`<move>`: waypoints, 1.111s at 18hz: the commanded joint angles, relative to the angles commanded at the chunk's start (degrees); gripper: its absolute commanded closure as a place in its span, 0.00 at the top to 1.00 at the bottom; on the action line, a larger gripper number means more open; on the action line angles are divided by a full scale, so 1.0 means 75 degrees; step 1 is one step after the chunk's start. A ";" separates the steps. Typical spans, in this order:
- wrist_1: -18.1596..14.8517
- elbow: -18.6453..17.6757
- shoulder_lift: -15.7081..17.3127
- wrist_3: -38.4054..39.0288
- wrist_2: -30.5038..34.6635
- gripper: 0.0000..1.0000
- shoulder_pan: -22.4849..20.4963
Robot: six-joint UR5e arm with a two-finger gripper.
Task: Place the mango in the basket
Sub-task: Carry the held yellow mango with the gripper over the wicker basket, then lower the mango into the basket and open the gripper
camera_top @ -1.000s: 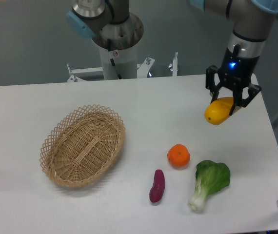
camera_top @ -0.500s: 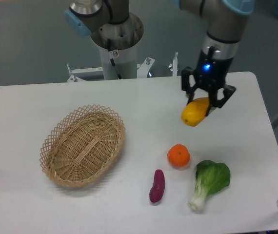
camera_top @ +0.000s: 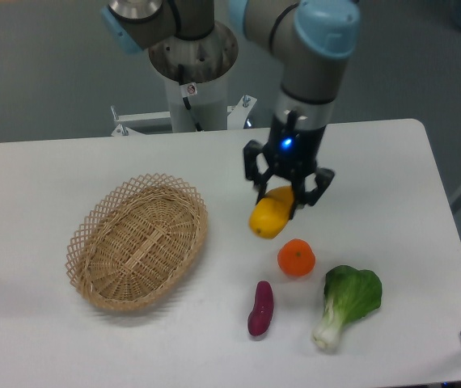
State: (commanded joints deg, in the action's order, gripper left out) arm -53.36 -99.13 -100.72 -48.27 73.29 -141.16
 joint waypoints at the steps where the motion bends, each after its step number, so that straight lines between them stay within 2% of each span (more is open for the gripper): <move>1: 0.0106 -0.0036 -0.0094 0.0281 0.0233 0.55 0.0268; 3: 0.0166 -0.0083 -0.0305 0.0646 0.0911 0.56 0.0971; 5: 0.0166 -0.0327 -0.0329 0.0822 0.1370 0.56 0.1488; 7: 0.0247 -0.0644 -0.0271 0.0986 0.1431 0.56 0.1723; 10: 0.0400 -0.0692 -0.0445 0.1268 0.1501 0.56 0.2273; 14: 0.0412 -0.0891 -0.0633 0.1198 0.1700 0.56 0.2731; 20: 0.0424 -0.1079 -0.0786 0.1151 0.1794 0.56 0.3025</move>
State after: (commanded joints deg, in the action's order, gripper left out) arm -50.19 -107.23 -106.61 -39.64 86.75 -118.48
